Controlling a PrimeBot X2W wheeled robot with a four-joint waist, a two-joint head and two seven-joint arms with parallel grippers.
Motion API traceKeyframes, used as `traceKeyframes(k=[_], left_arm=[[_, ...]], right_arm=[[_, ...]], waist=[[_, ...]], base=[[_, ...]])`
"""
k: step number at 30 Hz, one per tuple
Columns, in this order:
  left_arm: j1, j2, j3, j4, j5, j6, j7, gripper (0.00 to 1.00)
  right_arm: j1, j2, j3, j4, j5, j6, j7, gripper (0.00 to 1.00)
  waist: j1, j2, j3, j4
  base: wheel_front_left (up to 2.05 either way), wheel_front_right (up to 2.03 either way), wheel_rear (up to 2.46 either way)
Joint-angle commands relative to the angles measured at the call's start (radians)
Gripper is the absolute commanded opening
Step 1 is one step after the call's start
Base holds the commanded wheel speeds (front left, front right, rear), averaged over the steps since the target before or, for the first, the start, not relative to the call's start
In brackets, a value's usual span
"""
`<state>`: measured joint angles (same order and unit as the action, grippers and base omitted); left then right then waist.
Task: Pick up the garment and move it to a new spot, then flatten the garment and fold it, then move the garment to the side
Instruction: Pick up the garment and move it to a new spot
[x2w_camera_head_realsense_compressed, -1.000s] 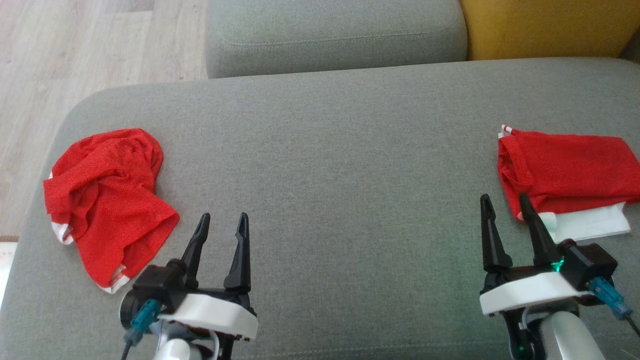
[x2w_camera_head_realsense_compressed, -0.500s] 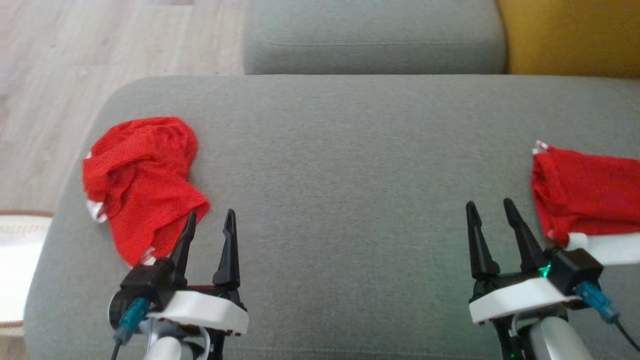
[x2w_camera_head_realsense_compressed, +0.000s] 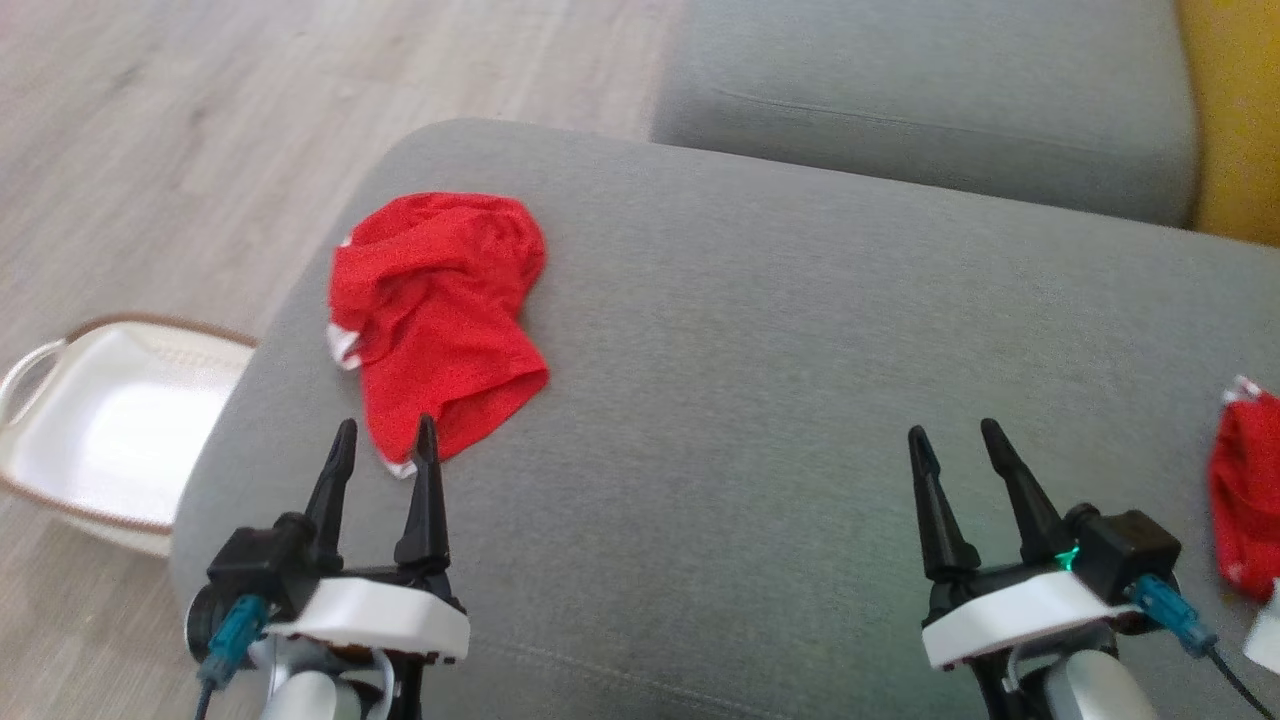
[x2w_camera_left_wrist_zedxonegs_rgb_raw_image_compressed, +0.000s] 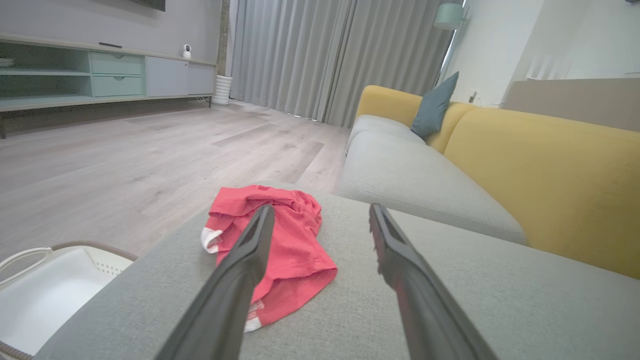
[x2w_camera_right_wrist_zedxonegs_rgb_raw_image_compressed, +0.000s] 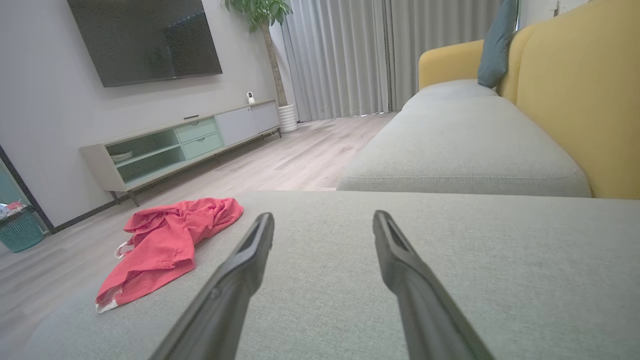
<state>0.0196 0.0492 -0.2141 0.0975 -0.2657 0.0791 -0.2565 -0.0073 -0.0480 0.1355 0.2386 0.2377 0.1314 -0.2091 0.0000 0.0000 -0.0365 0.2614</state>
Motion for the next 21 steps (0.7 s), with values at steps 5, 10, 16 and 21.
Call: traceKeyframes(k=[5, 10, 16, 21], left_arm=[[-0.024, 0.001, 0.042, -0.03, 0.007, 0.002, -0.005, 1.0], [-0.017, 0.001, 0.048, -0.028, 0.01, 0.0, -0.005, 1.0], [-0.018, 0.001, 0.061, -0.031, 0.011, -0.001, -0.005, 1.0], [-0.029, 0.001, 0.087, -0.037, 0.01, -0.002, -0.005, 1.0]], right_arm=[[-0.022, -0.002, 0.036, -0.04, 0.007, -0.001, 0.002, 1.0], [-0.014, -0.002, 0.047, -0.037, 0.017, -0.001, 0.001, 1.0], [-0.007, -0.002, 0.055, -0.035, 0.023, -0.001, -0.003, 1.0], [-0.018, -0.002, 0.059, -0.038, 0.02, -0.001, 0.001, 1.0]], waist=[[0.0, 0.0, -0.005, 0.087], [0.0, 0.0, -0.005, 0.114], [0.0, 0.0, 0.002, 0.119], [0.0, 0.0, 0.021, 0.101]], base=[[0.0, 0.0, 0.0], [0.0, 0.0, 0.0], [0.0, 0.0, 0.0], [0.0, 0.0, 0.0]])
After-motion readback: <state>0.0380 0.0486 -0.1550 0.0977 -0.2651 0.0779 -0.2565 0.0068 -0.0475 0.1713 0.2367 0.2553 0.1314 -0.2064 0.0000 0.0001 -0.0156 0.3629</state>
